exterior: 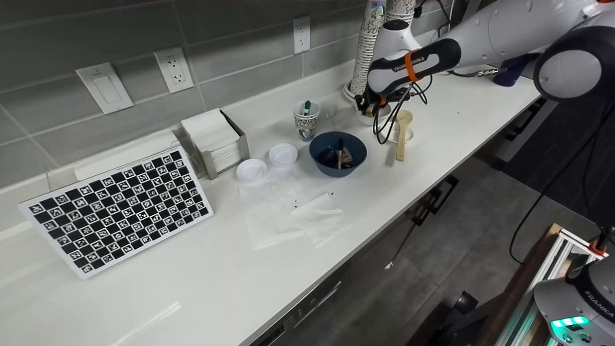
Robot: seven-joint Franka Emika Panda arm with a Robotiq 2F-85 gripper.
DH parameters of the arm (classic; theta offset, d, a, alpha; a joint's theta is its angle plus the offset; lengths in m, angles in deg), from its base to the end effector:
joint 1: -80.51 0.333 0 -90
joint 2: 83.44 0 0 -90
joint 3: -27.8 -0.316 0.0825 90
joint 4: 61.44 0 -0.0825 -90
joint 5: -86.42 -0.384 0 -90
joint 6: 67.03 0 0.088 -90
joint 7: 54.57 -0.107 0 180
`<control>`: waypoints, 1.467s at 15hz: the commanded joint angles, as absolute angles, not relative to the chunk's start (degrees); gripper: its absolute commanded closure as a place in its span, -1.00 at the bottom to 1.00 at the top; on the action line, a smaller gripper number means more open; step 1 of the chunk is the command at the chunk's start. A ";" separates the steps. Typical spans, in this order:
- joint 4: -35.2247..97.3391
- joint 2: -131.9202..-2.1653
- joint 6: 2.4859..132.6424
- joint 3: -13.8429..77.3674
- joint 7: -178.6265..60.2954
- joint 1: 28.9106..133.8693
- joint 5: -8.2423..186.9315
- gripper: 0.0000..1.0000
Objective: Put the sachet on the white object
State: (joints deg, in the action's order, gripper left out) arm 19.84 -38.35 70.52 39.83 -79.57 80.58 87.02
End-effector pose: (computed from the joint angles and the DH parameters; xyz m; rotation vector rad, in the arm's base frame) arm 0.7383 -0.1216 0.2576 2.8807 -0.8316 0.3400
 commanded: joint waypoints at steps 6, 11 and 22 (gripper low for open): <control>19.46 -42.63 65.15 37.17 -78.54 79.64 85.28 1.00; 25.31 -53.50 61.35 35.87 -71.87 75.15 82.76 0.99; 48.67 -68.29 59.47 36.64 -79.34 72.83 75.83 0.99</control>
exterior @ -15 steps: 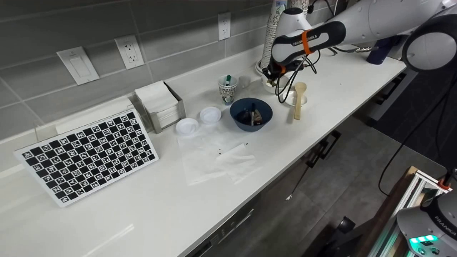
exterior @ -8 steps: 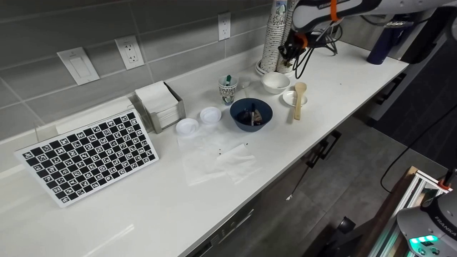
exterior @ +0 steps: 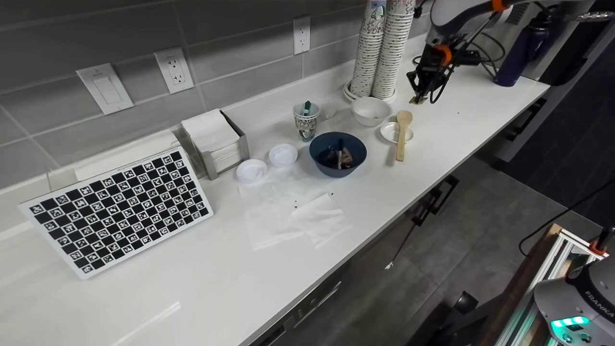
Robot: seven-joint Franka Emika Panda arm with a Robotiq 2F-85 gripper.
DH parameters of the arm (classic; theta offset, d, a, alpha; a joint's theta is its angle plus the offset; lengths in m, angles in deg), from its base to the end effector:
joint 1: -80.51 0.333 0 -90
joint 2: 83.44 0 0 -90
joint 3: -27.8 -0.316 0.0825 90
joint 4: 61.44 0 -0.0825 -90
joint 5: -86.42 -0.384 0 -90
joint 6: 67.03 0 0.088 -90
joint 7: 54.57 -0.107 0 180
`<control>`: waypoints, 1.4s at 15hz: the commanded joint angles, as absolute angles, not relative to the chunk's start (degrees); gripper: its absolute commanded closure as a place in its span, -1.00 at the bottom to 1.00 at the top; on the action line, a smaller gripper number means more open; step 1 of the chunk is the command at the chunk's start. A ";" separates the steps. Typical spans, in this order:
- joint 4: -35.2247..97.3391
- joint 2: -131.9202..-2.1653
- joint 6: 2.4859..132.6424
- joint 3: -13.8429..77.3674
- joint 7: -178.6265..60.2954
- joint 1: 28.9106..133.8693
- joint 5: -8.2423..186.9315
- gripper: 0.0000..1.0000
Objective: Put the sachet on the white object
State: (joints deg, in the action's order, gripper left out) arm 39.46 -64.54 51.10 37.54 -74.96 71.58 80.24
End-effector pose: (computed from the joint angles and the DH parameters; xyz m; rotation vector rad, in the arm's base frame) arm 0.6102 -0.1914 0.3792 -2.9003 1.1006 0.0373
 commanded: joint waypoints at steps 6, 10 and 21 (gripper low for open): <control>57.75 -66.86 86.83 36.82 -86.67 77.45 75.49 0.99; 61.00 -67.18 90.67 38.79 -89.97 79.99 78.27 0.99; 59.43 -74.23 75.08 34.29 -76.07 74.86 70.01 -0.50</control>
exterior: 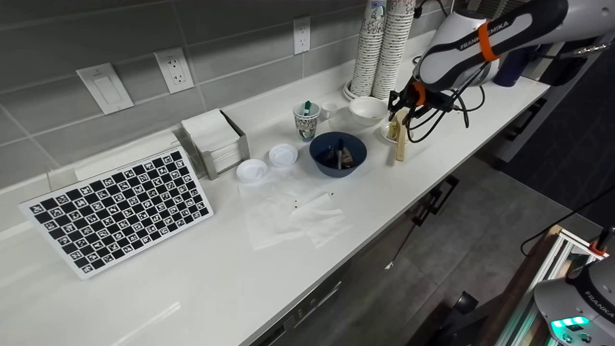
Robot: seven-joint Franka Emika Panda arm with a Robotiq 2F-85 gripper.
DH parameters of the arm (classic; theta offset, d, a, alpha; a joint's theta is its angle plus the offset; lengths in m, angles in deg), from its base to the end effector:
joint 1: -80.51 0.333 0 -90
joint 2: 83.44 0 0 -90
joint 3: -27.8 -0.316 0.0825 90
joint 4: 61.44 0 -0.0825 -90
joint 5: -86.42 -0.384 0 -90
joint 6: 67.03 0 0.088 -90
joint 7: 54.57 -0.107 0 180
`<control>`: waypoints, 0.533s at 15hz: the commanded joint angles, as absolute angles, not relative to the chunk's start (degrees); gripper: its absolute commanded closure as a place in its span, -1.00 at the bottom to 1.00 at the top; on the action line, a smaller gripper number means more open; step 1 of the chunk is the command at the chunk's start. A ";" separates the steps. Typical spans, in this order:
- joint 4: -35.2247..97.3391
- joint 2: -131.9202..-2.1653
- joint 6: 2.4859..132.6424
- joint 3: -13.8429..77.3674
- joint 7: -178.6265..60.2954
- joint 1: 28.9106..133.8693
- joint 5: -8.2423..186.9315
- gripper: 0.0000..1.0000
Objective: Put the sachet on the white object
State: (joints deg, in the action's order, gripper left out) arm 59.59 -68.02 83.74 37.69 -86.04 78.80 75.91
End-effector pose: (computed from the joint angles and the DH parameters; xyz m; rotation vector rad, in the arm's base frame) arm 0.5869 -0.1222 0.3145 -2.7196 1.2944 -0.3648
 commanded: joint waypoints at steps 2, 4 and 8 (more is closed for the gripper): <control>60.25 -78.31 70.02 34.63 -67.60 73.54 69.66 -0.78; 63.33 -83.81 67.42 35.68 -59.20 72.25 69.71 -0.98; 70.60 -96.32 64.97 39.05 -42.55 70.32 61.45 -1.00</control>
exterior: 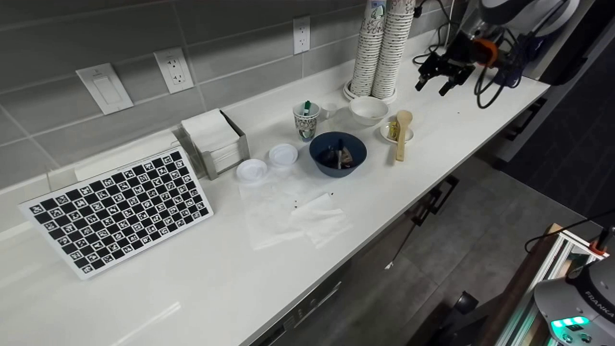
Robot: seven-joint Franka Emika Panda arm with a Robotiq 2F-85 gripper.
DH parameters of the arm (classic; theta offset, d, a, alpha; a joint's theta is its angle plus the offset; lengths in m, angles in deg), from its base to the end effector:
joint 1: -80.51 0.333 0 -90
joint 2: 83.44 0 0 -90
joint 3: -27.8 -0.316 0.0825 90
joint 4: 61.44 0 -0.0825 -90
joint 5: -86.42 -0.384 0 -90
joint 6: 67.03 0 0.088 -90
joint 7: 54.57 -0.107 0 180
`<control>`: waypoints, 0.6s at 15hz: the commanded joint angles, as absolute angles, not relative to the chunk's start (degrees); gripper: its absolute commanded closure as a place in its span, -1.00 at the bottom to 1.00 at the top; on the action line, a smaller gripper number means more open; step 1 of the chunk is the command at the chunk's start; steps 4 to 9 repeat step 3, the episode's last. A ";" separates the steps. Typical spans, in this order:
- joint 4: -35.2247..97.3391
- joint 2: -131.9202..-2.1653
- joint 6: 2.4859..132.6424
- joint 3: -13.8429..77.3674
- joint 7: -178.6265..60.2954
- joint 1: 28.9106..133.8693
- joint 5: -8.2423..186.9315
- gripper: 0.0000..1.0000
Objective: Put the sachet on the white object
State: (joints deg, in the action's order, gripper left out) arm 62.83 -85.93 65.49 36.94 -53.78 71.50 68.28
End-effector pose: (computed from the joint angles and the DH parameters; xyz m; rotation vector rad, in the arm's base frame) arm 0.5201 -0.1648 0.4320 -2.8094 0.7124 -0.3281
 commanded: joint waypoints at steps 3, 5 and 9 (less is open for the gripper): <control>68.17 -94.80 64.80 40.97 -42.19 71.08 60.99 -1.00; 68.17 -94.80 64.80 40.97 -42.19 71.08 60.99 -1.00; 68.17 -94.80 64.80 40.97 -42.19 71.08 60.99 -1.00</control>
